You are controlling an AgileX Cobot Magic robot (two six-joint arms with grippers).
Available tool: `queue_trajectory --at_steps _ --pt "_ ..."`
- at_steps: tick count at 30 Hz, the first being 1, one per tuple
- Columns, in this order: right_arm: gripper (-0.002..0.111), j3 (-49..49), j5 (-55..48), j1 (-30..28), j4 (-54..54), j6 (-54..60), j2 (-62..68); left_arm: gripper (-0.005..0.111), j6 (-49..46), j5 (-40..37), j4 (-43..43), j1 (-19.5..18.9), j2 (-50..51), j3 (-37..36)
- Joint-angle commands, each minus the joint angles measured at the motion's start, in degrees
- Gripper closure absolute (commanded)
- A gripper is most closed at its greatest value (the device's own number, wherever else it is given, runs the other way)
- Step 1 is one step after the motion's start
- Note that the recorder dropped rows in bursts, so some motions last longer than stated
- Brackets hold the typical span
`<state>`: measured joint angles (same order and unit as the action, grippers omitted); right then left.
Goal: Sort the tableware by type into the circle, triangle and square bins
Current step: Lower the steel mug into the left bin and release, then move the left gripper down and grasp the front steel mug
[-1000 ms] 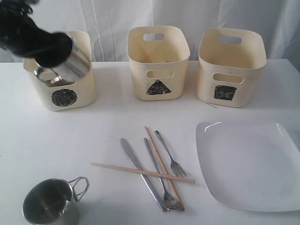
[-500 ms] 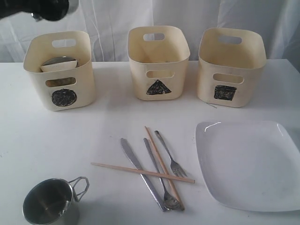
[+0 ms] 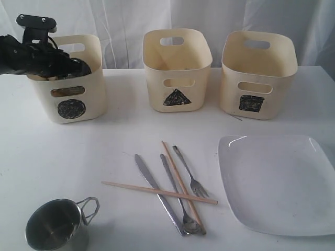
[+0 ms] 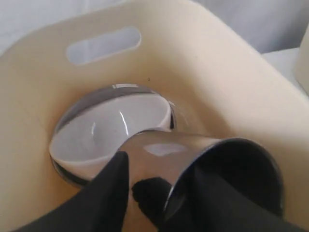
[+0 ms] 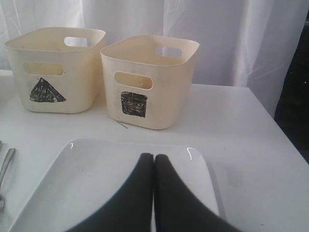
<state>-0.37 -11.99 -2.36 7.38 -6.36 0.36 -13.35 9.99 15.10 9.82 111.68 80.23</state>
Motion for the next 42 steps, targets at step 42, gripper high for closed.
queue_trajectory --at_steps 42 --pt "0.108 0.4 0.1 -0.4 0.0 0.1 -0.4 0.053 -47.7 -57.8 22.0 -0.4 -28.4 -35.6"
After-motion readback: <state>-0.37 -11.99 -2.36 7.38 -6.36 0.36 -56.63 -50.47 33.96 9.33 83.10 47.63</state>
